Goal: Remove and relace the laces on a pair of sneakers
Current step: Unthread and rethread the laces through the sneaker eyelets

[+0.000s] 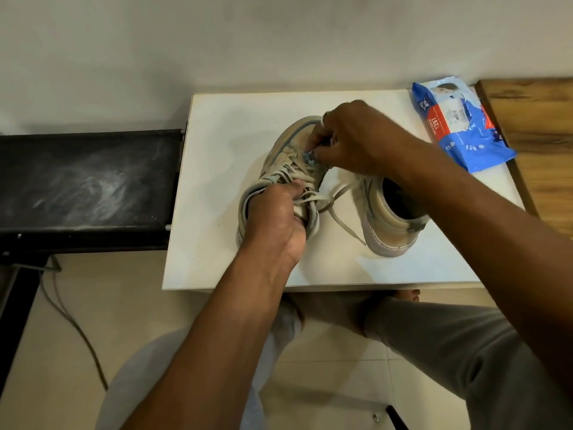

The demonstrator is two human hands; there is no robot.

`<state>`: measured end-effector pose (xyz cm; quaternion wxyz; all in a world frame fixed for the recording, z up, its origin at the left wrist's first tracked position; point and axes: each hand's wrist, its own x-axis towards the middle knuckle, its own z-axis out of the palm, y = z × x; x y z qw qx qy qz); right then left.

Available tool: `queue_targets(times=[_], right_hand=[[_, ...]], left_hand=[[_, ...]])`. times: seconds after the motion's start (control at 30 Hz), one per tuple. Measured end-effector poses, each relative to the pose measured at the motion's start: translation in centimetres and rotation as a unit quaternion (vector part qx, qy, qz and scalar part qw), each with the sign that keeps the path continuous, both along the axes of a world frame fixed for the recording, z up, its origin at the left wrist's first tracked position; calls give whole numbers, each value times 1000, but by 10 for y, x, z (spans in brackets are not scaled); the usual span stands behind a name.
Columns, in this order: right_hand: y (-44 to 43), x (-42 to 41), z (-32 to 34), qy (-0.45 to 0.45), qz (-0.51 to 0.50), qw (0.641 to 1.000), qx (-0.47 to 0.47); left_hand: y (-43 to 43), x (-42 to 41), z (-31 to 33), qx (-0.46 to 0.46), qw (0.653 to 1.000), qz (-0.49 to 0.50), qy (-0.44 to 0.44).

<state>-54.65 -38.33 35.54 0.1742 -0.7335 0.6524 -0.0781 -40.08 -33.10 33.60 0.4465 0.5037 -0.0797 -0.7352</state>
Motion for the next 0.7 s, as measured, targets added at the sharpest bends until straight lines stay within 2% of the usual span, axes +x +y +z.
queue_targets(times=[0.13,0.2,0.33,0.5,0.63,0.7], right_hand=[[-4,-7,-9,29,-92,991,-93],[-3,-5,-10,28,-81,992,-89],[-2,-5,-2,-18,-33,999,-1],[-5,-4,-12,6,-114,989,-98],[0,15,-13,-42,-49,992,-108],[1,15,-8,-36,-20,995,-91]], left_hand=[[1,-2,2,6,1000,2,3],[1,-1,2,10,1000,13,9],[-2,1,-4,11,1000,26,2],[1,-3,-2,8,1000,10,-4],[2,-3,-4,-4,1000,-5,-7],[3,-3,-6,-8,1000,-11,-11]])
